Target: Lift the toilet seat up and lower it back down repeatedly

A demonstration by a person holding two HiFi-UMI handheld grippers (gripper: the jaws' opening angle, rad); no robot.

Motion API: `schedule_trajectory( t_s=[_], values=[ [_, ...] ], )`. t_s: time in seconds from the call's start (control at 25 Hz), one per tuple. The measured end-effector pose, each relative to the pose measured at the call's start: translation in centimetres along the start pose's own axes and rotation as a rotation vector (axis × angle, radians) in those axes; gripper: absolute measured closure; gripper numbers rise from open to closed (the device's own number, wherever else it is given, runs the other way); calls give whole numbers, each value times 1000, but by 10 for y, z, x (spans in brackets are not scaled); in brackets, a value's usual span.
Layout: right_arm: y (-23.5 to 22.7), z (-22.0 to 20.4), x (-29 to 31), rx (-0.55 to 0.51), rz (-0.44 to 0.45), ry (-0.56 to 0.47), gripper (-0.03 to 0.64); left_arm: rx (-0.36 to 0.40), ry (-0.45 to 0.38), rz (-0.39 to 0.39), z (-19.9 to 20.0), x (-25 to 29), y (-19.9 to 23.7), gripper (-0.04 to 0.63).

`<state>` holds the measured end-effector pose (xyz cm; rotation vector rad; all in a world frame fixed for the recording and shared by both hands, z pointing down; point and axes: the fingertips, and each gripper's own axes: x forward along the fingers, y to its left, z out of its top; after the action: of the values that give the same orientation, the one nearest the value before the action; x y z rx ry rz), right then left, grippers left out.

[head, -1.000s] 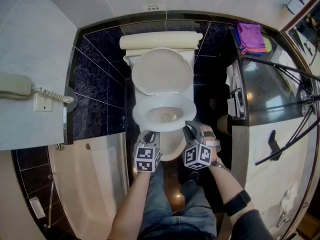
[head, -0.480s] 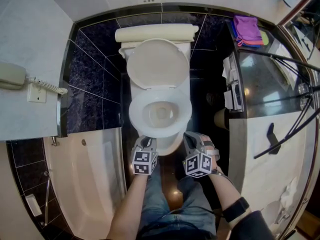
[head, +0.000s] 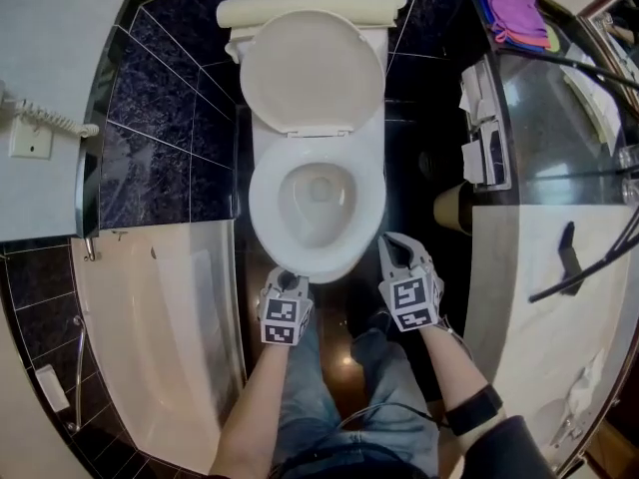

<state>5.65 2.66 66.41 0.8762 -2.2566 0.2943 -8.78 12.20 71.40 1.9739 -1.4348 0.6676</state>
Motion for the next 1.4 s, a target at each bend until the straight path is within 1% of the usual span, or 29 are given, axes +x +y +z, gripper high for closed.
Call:
schedule_trajectory(
  t_s=[0.12, 0.2, 0.32, 0.48, 0.64, 0.84, 1.0, 1.2, 1.28, 1.4],
  values=[
    [4, -18, 14, 13, 9, -1, 598, 22, 44, -12, -48, 11, -1, 595],
    [7, -30, 24, 7, 17, -2, 598, 49, 71, -21, -76, 21, 0, 595],
    [10, -53, 35, -6, 31, 8, 598, 66, 103, -32, -114, 37, -2, 595],
    [7, -83, 48, -8, 35, 32, 598, 82, 134, -44, -150, 58, -1, 595],
    [7, -100, 56, -17, 39, 45, 598, 68, 167, -34, -181, 72, 2, 595],
    [8, -112, 67, -12, 45, 66, 598, 71, 235, -44, -204, 86, 2, 595],
    [14, -107, 74, -20, 51, 54, 598, 50, 273, -31, -216, 92, 4, 595],
    [18, -98, 78, -26, 59, 52, 598, 67, 334, -21, -233, 86, 6, 595],
    [18, -94, 77, -28, 59, 46, 598, 70, 337, -20, -238, 79, 7, 595],
    [19, -89, 73, -31, 59, 47, 598, 84, 319, -22, -232, 72, 7, 595]
  ],
)
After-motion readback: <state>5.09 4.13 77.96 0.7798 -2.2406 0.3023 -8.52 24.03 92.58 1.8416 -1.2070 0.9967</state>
